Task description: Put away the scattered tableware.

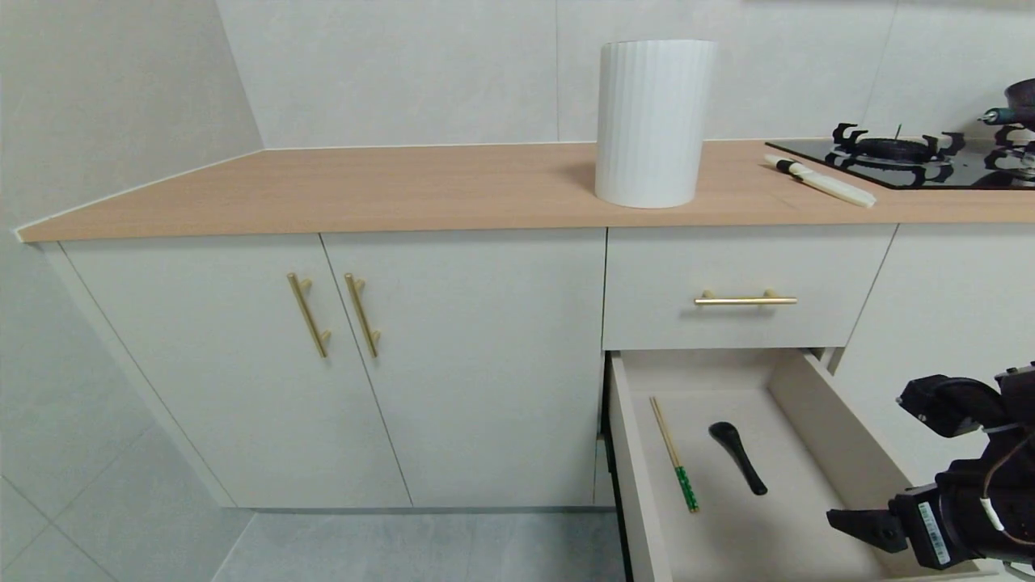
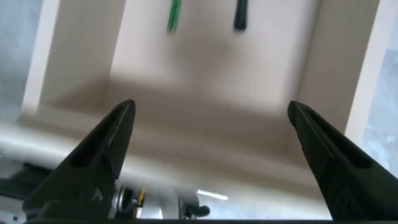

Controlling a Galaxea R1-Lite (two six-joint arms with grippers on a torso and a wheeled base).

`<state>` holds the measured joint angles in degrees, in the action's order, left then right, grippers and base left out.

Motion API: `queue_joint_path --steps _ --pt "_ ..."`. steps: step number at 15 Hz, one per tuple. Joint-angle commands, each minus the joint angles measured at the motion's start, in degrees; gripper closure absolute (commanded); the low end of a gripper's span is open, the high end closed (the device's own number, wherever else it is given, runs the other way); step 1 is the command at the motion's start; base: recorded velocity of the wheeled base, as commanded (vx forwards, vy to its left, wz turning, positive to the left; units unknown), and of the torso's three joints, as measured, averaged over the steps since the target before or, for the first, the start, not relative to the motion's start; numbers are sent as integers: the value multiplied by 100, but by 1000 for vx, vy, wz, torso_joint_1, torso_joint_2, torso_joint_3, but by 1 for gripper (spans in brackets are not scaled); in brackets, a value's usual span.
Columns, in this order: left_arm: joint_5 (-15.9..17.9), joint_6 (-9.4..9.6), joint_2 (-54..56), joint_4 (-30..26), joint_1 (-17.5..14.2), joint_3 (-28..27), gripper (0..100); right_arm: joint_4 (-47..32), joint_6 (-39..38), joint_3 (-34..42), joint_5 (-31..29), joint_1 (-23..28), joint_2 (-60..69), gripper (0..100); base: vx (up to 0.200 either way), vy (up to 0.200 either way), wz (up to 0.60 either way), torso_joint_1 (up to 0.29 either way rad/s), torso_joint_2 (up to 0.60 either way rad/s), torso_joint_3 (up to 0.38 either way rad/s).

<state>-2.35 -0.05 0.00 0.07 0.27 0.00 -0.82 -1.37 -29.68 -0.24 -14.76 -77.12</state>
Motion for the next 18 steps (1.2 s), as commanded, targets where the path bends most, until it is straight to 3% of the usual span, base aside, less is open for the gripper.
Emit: queue_joint_path --steps 1,5,11,15,18 --pt "-2 -4 0 1 0 0 0 -6 31 24 -2 -9 -5 0 -200 0 0 2 2 2" --pt "-2 -4 0 1 0 0 0 -103 66 59 -2 -158 -14 0 -200 0 0 1 4 4" --pt "-2 -13 0 1 0 0 0 -736 321 94 139 -580 -330 0 0 0 0 0 0 0" --pt "-2 -13 0 1 0 0 0 -578 224 33 235 -616 -1315 0 0 0 0 0 0 0" --pt "-2 -13 0 1 0 0 0 143 -408 24 77 -616 -1851 0 0 0 0 0 0 0"
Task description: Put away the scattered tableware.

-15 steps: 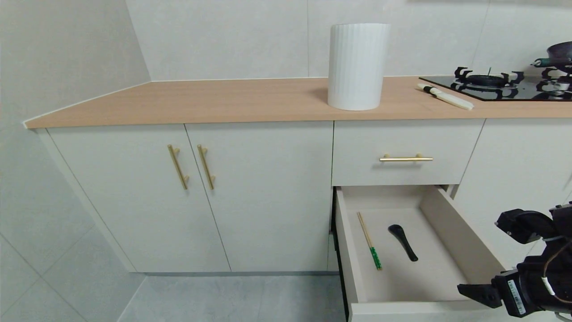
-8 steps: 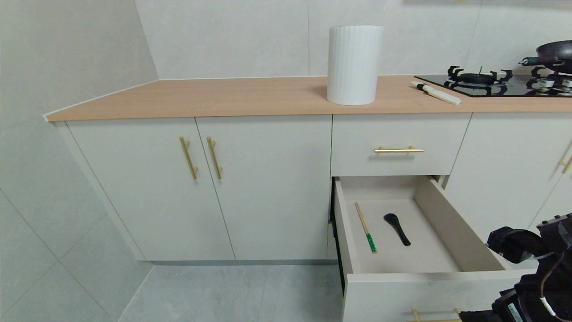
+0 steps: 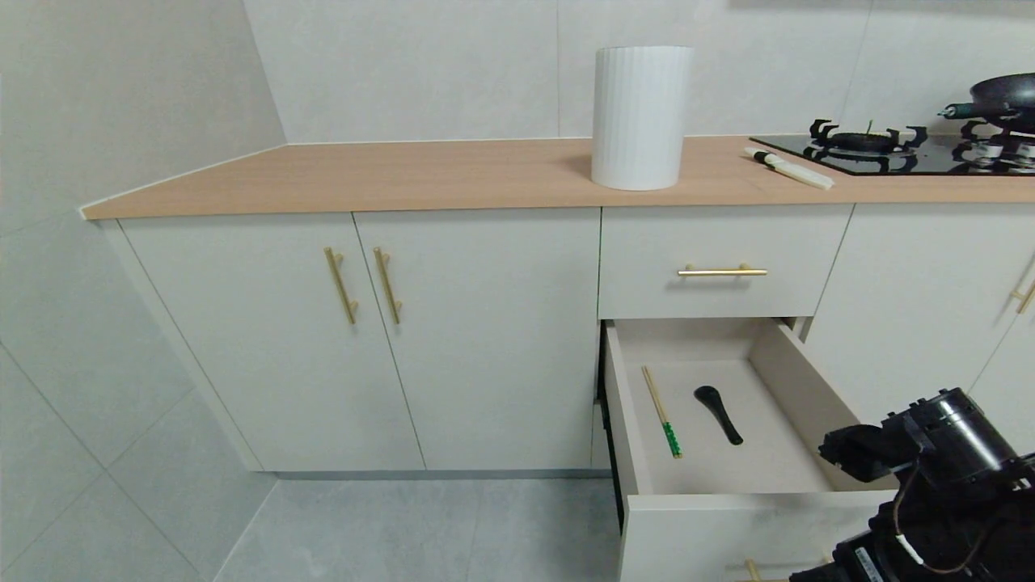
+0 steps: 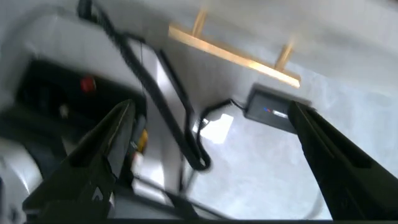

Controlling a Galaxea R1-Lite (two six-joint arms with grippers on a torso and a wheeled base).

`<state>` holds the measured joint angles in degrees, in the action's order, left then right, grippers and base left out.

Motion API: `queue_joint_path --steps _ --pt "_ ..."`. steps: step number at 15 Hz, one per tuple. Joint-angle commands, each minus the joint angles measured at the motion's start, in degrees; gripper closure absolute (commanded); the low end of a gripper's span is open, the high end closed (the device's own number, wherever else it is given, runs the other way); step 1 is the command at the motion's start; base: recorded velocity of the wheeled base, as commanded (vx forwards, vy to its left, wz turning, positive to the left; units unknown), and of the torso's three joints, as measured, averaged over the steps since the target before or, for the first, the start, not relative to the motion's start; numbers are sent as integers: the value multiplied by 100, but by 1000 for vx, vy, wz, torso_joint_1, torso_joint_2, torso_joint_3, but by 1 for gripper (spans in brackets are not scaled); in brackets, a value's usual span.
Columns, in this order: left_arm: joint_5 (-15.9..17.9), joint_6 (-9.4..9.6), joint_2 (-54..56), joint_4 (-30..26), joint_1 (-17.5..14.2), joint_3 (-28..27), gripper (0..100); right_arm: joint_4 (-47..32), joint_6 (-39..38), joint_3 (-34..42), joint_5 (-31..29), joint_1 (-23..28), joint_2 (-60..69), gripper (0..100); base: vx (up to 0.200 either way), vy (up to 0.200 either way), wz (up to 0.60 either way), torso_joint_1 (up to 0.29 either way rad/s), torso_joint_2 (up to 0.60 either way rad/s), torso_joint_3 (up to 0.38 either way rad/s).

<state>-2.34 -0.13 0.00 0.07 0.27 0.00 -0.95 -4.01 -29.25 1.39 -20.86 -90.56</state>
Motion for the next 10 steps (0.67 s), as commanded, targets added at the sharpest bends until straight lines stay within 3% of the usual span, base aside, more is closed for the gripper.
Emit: queue_joint_path --steps 1,10 --pt "-3 -4 0 1 0 0 0 227 -223 -20 -165 -6 -568 0 0 0 0 0 0 0" --pt "-3 -4 0 1 0 0 0 684 -1128 -521 -886 -6 -1077 0 0 0 0 0 0 0"
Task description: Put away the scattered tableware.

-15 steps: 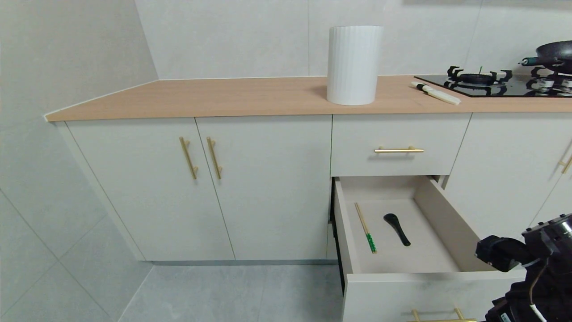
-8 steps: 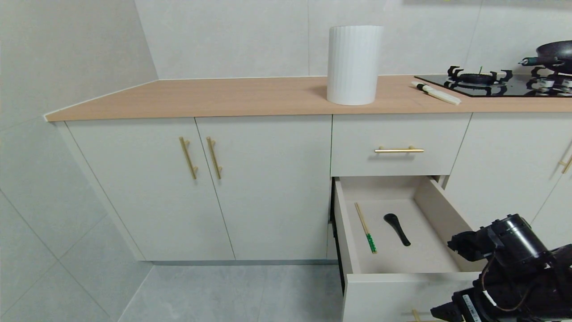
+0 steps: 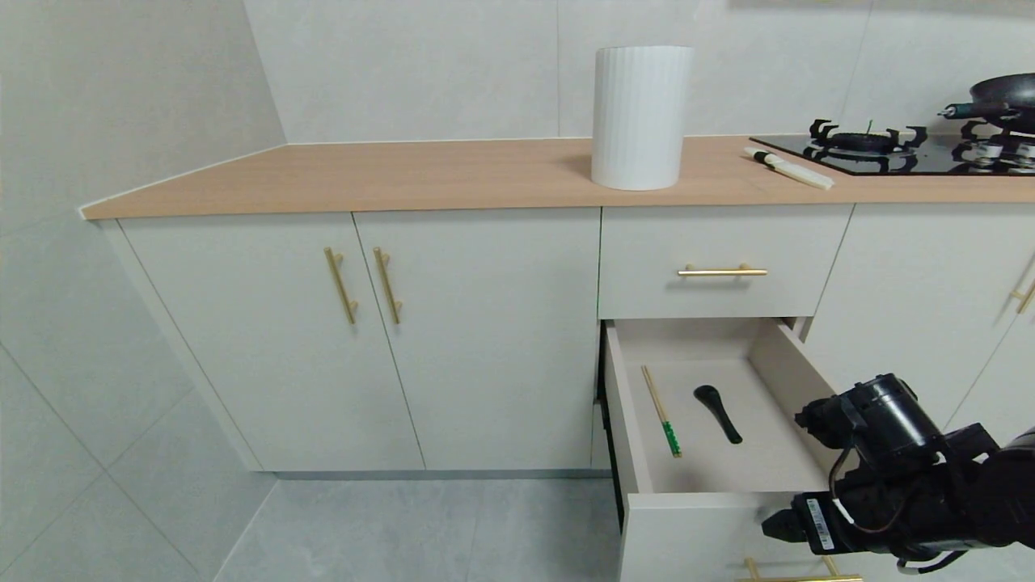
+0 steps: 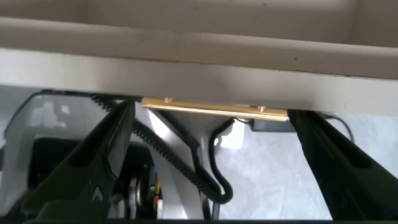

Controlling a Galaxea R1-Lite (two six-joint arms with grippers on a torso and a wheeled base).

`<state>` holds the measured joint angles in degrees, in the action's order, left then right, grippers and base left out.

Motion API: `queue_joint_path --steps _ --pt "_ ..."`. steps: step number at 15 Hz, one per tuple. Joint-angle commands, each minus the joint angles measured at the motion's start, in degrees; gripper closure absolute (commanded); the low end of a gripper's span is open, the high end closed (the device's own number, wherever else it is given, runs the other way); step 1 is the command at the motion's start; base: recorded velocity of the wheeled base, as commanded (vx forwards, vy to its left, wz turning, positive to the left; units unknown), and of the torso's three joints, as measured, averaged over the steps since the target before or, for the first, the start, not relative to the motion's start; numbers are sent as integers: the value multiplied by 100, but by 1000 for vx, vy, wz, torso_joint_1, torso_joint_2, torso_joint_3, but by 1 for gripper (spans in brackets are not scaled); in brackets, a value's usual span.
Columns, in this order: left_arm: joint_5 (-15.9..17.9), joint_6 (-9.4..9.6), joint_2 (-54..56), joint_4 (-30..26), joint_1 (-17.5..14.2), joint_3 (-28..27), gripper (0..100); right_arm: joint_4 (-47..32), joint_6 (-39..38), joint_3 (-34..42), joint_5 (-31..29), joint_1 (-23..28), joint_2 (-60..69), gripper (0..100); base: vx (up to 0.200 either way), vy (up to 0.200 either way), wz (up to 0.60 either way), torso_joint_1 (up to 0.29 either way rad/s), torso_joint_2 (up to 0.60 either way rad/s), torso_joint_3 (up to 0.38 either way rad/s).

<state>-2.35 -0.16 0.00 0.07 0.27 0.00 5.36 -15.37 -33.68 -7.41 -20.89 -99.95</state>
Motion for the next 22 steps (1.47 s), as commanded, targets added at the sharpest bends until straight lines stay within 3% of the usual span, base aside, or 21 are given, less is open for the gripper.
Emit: queue_joint_path --steps 1,9,22 --pt "-2 -2 0 1 0 0 0 158 -10 -86 -6 -2 -156 0 0 0 0 0 0 0" --pt "-2 -2 0 1 0 0 0 1327 -36 -323 -270 68 -807 0 0 0 0 0 0 0" --pt "-2 -2 0 1 0 0 0 1749 157 -2723 -278 718 -2758 0 0 0 0 0 0 0"
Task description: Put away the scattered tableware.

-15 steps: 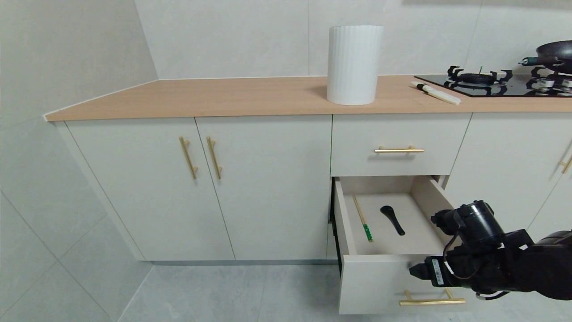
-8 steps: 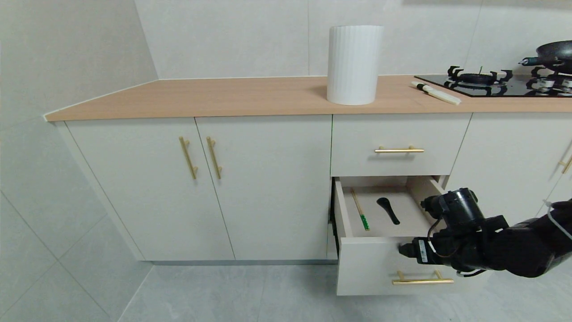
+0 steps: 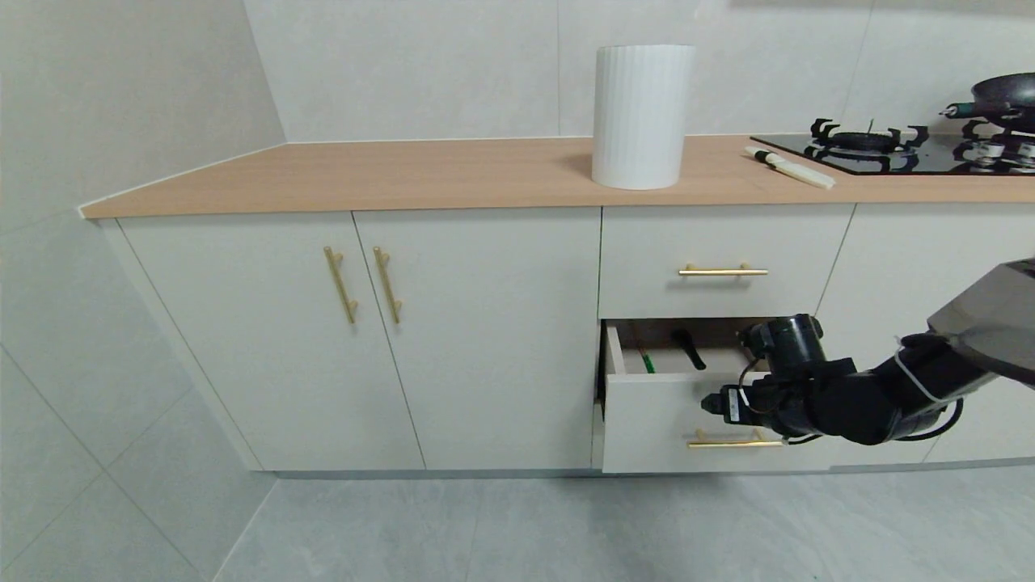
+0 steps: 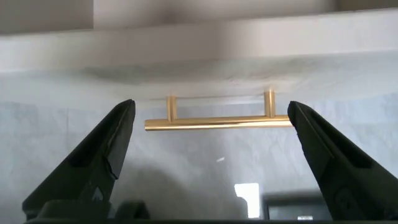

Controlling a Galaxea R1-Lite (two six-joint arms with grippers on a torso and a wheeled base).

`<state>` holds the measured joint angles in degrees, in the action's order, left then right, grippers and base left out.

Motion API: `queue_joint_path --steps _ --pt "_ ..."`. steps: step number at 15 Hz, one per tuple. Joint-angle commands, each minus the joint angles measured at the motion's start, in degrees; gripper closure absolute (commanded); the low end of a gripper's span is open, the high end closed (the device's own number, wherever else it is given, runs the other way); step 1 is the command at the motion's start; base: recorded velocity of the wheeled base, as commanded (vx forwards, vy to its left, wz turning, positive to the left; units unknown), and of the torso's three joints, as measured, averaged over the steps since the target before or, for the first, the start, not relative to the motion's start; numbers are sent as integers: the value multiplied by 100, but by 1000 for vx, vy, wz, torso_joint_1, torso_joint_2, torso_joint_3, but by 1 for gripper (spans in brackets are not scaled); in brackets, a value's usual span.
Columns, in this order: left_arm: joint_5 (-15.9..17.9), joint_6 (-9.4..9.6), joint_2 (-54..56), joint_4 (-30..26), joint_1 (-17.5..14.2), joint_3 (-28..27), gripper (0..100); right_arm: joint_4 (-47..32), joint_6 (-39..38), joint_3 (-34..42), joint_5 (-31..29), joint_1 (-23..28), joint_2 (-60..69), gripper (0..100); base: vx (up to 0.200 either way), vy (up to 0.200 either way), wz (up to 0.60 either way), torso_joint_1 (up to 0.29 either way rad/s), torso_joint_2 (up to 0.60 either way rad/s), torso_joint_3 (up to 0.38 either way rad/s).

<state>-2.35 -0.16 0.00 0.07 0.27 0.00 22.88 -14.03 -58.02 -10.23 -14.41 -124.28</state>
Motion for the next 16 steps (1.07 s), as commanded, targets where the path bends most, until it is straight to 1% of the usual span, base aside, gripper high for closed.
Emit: queue_joint_path --steps 1,6,9,12,14,16 --pt "-2 -2 0 1 0 0 0 -12 58 -465 3 87 -413 0 0 0 0 0 0 0" --pt "-2 -2 0 1 0 0 0 -12 234 -1362 3 149 -878 0 0 0 0 0 0 0" --pt "-2 -2 0 1 0 0 0 59 217 -1652 3 228 -1124 0 0 0 0 0 0 0" --pt "-2 -2 0 1 0 0 0 577 208 -1775 3 281 -1406 0 0 0 0 0 0 0" --pt "-2 -2 0 1 0 0 0 726 208 -1775 3 307 -1432 0 0 0 0 0 0 0" --pt "-2 -2 0 1 0 0 0 1052 181 -1950 -49 325 -1696 0 0 0 0 0 0 0"
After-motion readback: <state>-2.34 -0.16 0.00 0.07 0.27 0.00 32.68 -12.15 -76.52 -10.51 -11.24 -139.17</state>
